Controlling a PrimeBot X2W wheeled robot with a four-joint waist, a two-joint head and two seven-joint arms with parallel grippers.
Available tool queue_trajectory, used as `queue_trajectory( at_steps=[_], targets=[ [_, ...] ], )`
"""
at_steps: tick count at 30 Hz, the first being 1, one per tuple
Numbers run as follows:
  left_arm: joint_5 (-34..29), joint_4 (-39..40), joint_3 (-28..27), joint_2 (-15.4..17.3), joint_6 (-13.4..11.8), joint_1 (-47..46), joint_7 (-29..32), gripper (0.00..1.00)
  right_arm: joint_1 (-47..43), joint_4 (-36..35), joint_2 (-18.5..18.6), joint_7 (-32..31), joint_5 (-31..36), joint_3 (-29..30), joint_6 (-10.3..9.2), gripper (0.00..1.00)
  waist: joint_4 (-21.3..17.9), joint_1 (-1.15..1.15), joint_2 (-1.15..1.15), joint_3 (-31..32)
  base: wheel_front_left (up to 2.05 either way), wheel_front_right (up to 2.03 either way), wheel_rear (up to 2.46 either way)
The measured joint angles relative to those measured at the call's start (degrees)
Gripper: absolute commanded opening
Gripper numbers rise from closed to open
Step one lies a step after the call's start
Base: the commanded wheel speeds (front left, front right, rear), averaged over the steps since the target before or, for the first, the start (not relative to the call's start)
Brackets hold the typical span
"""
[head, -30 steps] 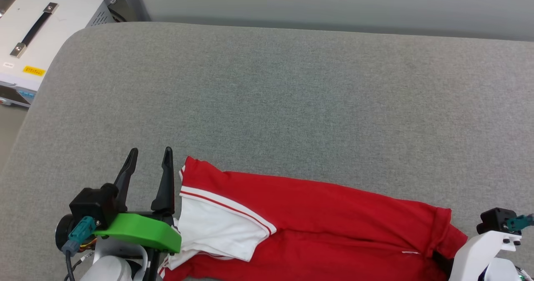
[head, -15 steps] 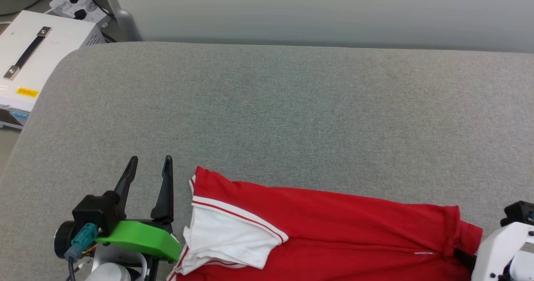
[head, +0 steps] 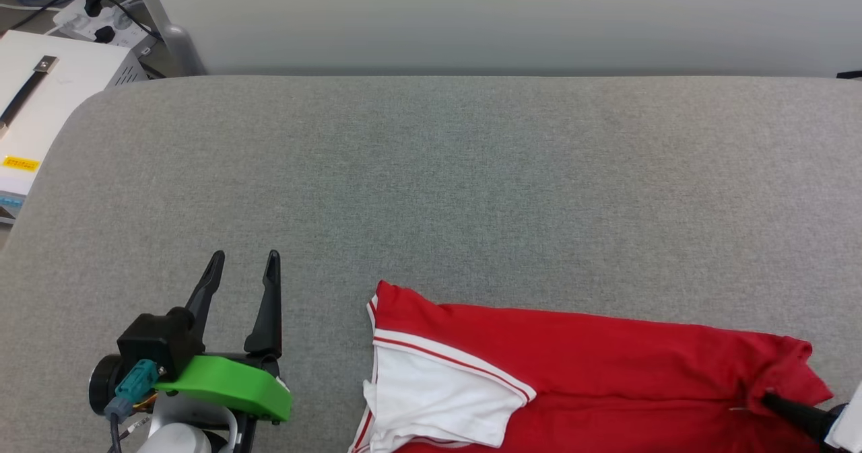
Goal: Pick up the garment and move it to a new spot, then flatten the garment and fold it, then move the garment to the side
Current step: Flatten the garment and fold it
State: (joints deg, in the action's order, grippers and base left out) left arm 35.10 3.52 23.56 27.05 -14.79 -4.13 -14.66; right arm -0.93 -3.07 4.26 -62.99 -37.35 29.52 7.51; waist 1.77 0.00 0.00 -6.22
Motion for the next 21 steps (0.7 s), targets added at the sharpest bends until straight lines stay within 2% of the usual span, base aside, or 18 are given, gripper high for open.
queue_trajectory(
  at_steps=[4, 8, 13, 21],
  targets=[
    [-0.25, -0.45, 0.26, -0.03, 0.22, 0.01, 0.0, 1.0, 1.62, 0.74, -1.24, -6.73, -11.51, 0.37, 0.0, 0.0, 0.17, 0.0, 0.0, 0.57, 0.0, 0.0, 0.0],
    [-0.26, -0.79, 0.75, -0.12, 0.43, 0.01, 0.09, 1.0, 1.86, 5.7, -1.15, -7.99, -26.16, -3.83, 0.0, 0.0, 0.81, 0.0, 0.0, 0.96, 0.0, 0.0, 0.0],
    [-0.34, -0.8, 1.44, -0.19, 0.51, -0.01, 0.16, 1.0, 1.85, 8.25, -1.24, -4.54, -37.35, -14.19, 0.0, 0.0, 2.32, 0.0, 0.0, 1.2, 0.0, 0.0, 0.0],
    [-0.41, -0.52, 2.1, -0.55, 0.7, -0.1, 0.35, 1.0, 3.91, 10.12, -1.41, 5.73, -46.0, -33.85, 0.0, 0.0, 5.27, 0.0, 0.0, 0.63, 0.0, 0.0, 0.0]
  ],
)
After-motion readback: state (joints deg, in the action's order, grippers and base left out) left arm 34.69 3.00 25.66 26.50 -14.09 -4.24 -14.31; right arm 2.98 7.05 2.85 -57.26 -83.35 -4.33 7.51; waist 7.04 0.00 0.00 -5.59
